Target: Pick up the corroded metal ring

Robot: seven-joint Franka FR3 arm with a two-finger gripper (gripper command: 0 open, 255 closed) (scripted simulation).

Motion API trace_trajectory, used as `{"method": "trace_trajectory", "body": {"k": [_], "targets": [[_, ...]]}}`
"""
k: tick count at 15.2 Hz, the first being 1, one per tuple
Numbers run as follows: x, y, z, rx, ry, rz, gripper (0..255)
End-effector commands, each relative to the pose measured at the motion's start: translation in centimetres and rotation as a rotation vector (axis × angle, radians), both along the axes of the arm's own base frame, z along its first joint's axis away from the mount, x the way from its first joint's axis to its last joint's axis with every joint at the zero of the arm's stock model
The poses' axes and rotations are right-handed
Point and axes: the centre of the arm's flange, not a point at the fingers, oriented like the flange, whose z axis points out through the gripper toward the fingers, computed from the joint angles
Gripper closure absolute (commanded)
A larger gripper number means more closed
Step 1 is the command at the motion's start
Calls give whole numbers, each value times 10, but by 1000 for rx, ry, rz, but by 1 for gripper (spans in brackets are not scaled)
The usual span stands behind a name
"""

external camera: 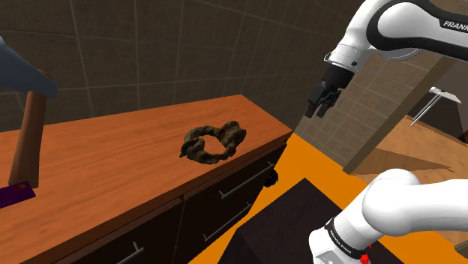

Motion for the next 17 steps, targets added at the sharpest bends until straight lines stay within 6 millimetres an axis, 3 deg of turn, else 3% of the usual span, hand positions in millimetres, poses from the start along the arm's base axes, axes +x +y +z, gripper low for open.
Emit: {"method": "trace_trajectory", "body": {"k": [1, 9, 17], "targets": [[0, 0, 0, 0, 0, 0, 0], [27, 98, -38, -38, -17, -126, 0], [66, 189, -79, -76, -34, -252, 0]]}}
